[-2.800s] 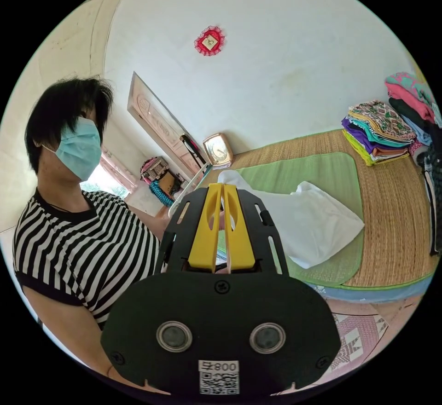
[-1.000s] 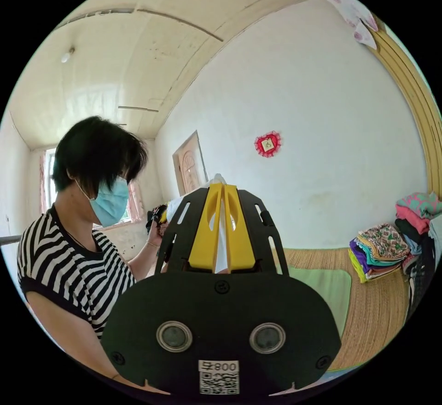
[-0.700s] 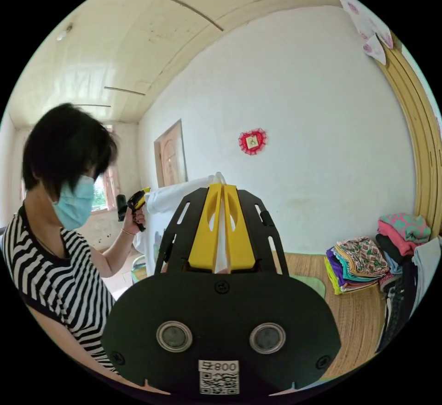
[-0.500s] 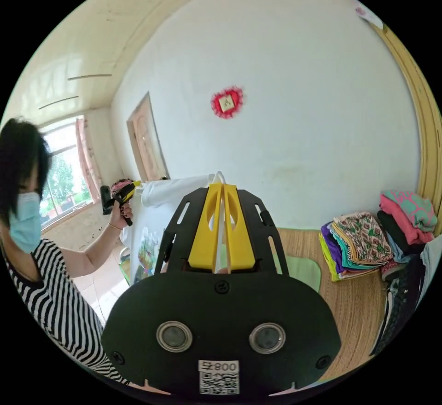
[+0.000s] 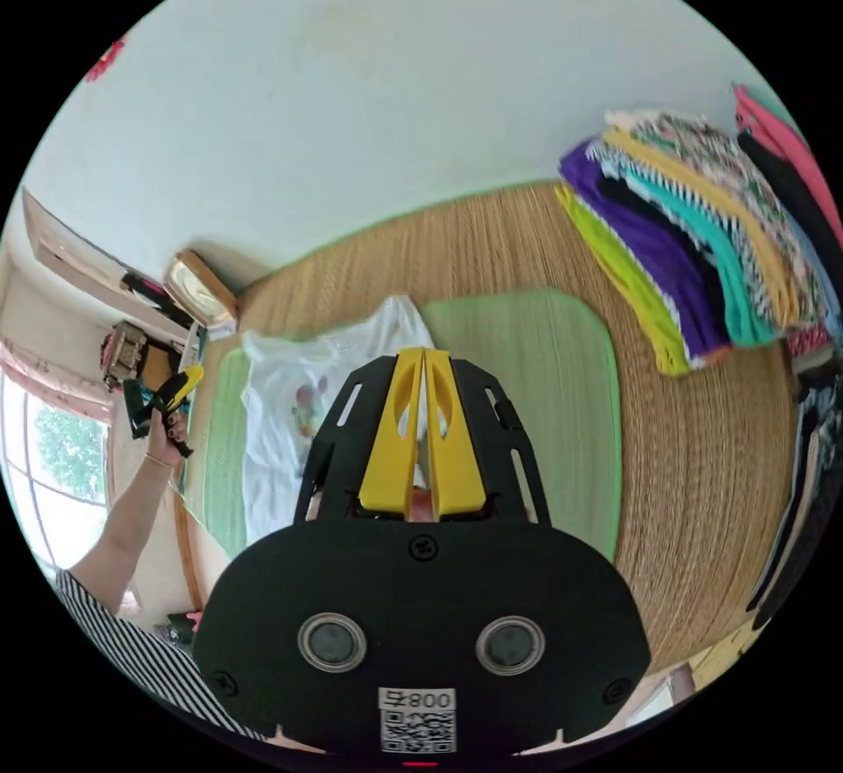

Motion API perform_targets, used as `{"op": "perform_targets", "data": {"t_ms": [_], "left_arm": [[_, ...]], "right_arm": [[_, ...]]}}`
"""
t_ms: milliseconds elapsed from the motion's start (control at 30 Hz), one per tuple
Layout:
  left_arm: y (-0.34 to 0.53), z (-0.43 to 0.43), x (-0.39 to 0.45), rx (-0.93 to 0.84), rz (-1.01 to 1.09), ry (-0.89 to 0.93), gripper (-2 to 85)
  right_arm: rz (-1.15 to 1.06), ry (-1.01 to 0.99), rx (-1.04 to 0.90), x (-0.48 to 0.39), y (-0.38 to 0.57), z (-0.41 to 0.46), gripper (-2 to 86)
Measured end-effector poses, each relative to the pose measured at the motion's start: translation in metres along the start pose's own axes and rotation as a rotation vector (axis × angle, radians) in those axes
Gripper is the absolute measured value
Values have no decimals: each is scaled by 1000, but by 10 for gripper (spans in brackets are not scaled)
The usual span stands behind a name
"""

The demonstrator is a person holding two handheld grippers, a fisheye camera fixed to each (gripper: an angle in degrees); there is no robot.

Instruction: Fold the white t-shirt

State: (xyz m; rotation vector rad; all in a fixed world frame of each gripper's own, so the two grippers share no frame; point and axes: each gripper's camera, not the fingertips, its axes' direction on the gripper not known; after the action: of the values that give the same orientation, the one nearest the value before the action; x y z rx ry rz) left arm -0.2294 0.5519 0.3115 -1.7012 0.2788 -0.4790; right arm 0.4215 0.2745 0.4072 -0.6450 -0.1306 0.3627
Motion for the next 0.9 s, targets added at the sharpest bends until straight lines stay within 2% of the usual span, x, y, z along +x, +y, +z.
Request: {"op": "perform_targets", "data": {"t_ms": [200,333,433,533,600,733,900], "left_arm": [[121,-8,-60,-259,-192,8,94],[179,-11,-73,-389,-218,17,105],[204,-12,-73,-385,-171,29,101],[210,-13,-69,-382,-138,39,101],[209,-22,-62,-347,-71,-10,103],[214,-33,-67,-282,-81,-25,101],[222,-21,-78,-336,-116,-58,74]], "right_arm": [[93,-27,-238,38,123,40,64],[192,-66,-236,38,181,43,85],[211,-29,-242,29,201,56,89],[184,89,-254,16,201,71,90],[201,72,-243,12,193,76,91],[192,35,-219,1,184,80,88],[212,104,-274,-10,177,110,67]]}}
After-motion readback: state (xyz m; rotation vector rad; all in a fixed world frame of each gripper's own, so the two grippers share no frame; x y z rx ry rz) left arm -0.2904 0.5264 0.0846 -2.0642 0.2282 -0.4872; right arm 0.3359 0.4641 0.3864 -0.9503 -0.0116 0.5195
